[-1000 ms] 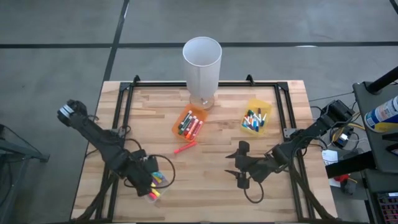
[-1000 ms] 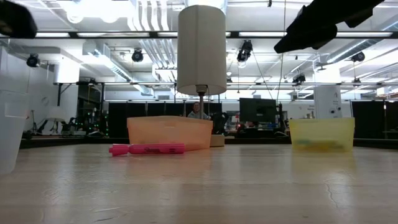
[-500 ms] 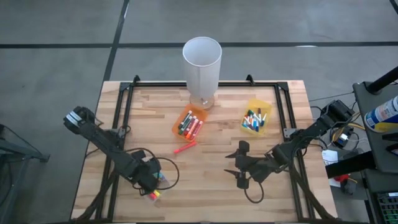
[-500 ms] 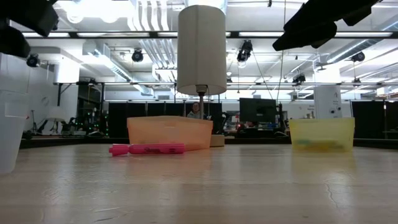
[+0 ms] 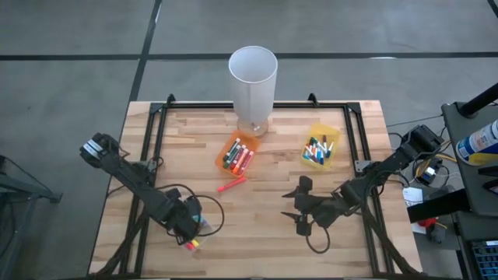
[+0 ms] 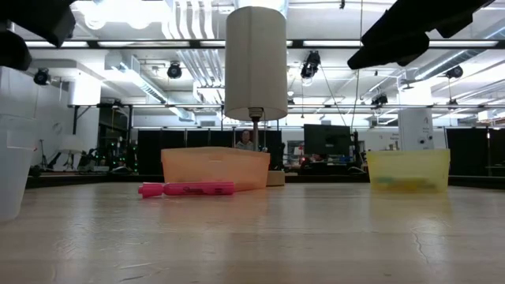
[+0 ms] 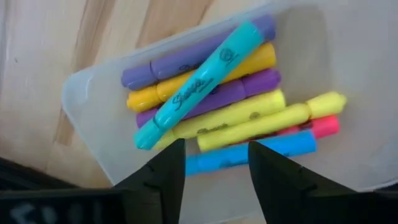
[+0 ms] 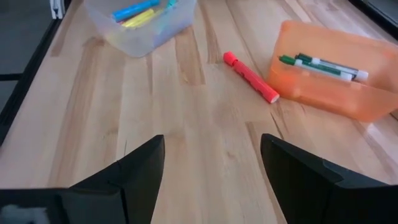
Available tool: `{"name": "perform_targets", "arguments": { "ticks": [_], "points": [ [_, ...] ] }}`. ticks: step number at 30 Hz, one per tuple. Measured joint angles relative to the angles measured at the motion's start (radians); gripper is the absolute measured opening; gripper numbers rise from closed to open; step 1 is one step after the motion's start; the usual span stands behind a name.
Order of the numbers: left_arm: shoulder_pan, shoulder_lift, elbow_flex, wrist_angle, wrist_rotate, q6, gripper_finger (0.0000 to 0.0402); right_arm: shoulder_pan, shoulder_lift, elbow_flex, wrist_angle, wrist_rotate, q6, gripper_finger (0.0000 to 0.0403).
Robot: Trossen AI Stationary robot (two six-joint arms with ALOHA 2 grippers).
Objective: Pick & Place Markers
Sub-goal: Put the dark pink highlighter pen into the white bin
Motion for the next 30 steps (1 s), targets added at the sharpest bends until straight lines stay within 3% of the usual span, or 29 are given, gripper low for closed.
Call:
{"name": "perform_targets", "arguments": {
  "ticks": [6,13,15,22,30],
  "points": [
    [0.000,-0.006,-0.002,0.174,-0.167,-0.015,0.0169,-0.001,0.000,-0.018,0.103,-0.001,-0.106,0.0256],
    [-0.033,0.003,-0.020,0.587,-0.513,0.090,0.0170,0.000,0.002,-0.020,0.147,-0.003,-0.178,0.0242],
    [-0.038,0.016,-0.031,0.663,-0.570,0.135,0.0170,0.000,0.011,-0.021,0.148,-0.003,-0.178,0.0239],
    [0.037,0.023,-0.044,0.677,-0.627,0.201,0.0170,0.000,0.090,-0.021,0.250,-0.004,-0.176,0.0233],
    [0.214,0.024,-0.059,0.566,-0.512,0.251,0.0170,0.005,0.197,-0.015,0.372,-0.006,-0.176,0.0233]
  ]
}}
